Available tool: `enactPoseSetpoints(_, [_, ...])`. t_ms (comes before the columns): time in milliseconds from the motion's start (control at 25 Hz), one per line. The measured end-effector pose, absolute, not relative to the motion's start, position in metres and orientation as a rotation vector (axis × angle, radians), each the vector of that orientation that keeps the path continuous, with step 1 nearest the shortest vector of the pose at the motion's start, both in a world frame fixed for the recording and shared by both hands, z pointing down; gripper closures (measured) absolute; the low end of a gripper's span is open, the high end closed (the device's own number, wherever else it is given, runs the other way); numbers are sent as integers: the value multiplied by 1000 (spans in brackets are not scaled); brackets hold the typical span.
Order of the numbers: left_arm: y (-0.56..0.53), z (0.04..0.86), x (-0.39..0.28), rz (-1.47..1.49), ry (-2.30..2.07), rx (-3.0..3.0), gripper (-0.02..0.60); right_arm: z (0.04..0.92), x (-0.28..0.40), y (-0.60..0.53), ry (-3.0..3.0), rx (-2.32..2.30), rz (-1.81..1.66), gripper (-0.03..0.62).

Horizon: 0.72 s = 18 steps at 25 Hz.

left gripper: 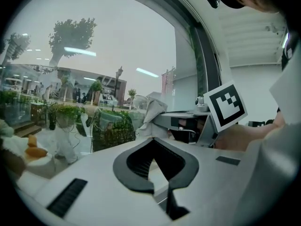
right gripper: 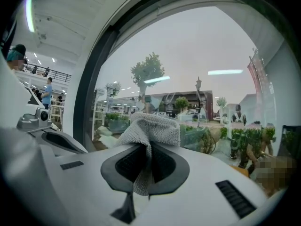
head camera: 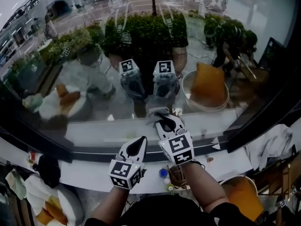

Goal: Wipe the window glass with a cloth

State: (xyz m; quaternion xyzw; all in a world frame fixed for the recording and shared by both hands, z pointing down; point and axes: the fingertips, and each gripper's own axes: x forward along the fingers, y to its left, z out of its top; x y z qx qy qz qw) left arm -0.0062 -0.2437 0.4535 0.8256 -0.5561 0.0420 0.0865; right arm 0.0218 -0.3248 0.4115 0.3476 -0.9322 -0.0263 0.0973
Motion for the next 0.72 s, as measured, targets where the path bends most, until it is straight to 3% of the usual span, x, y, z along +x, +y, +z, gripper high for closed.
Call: enactPoseSetpoints(720, [-277, 452, 98, 158, -1531, 2537, 574, 417, 140, -354, -2708, 1139, -78, 556])
